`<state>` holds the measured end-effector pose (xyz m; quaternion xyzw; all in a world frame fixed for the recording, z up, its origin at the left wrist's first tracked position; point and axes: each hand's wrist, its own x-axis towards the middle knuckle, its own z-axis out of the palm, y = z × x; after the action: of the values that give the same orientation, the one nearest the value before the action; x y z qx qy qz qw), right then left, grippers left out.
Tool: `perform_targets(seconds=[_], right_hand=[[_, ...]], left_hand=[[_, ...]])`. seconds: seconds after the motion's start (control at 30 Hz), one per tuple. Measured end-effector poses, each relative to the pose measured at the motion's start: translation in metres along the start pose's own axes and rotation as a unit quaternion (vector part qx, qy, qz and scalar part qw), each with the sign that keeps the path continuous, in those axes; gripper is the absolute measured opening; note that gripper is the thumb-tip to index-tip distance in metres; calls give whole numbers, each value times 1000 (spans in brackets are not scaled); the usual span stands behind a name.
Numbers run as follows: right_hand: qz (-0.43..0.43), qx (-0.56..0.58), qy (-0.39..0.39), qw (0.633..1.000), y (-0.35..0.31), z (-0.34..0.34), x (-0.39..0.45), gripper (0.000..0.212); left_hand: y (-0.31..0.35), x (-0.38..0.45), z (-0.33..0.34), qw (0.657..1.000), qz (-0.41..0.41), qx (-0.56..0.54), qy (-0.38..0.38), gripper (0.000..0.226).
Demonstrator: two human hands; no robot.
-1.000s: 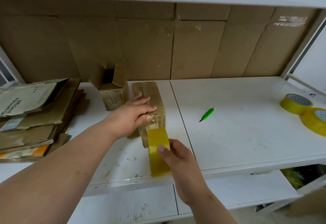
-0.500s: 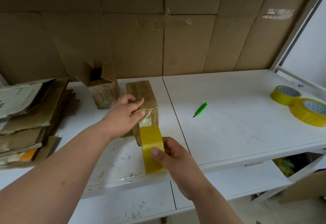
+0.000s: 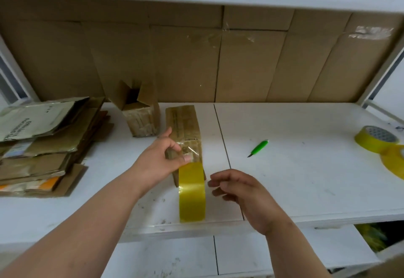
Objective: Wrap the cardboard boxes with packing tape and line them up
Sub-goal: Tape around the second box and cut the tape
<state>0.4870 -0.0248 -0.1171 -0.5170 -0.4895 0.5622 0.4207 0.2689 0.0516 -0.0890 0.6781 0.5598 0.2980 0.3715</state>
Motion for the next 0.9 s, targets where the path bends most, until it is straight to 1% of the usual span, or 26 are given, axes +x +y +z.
perform_targets(seconds=[0.03,0.07,0.1,0.17,0.23,0.33,0.4,0.47,0.5,0.57,0.6,0.67,0.77,0.83,0.9], right_hand=[[3,-37,56,998,0,-8,7,16],[8,-82,110,991,-1,-14,14,16],[11,-137,155,978,1,-22,24,19],[8,-253,205,946,7,-37,43,30],[-1,-358,216,909,14,-54,61,45],[15,-487,198,850,24,-72,84,57],[39,-553,183,812,28,-77,95,59],[55,-599,169,781,27,-80,101,60],[53,-617,166,768,25,-81,102,59],[31,-643,166,747,23,-83,107,48],[21,-644,166,746,23,-84,109,41],[16,-628,162,761,25,-83,111,32],[7,-609,155,778,29,-76,109,30],[-31,-618,169,767,30,-68,101,29],[-66,-611,204,762,25,-56,87,25]], left_hand=[[1,-1,1,1000,-2,3,9,25],[1,-2,3,1000,-4,4,17,23],[2,-4,4,1000,-8,4,26,21],[1,-6,6,999,-19,4,47,21],[-2,-6,7,997,-28,12,65,22],[-3,-6,10,995,-33,29,92,21],[-2,-6,13,993,-39,19,109,20],[-2,-8,15,991,-51,-3,121,16],[-3,-9,16,991,-59,-13,122,14],[-4,-10,17,989,-69,-25,126,13],[-4,-10,17,988,-74,-29,130,13],[-4,-11,18,987,-82,-39,135,12],[-5,-12,20,984,-89,-83,133,12],[-7,-12,22,982,-90,-97,134,15],[-10,-12,23,983,-86,-93,133,23]])
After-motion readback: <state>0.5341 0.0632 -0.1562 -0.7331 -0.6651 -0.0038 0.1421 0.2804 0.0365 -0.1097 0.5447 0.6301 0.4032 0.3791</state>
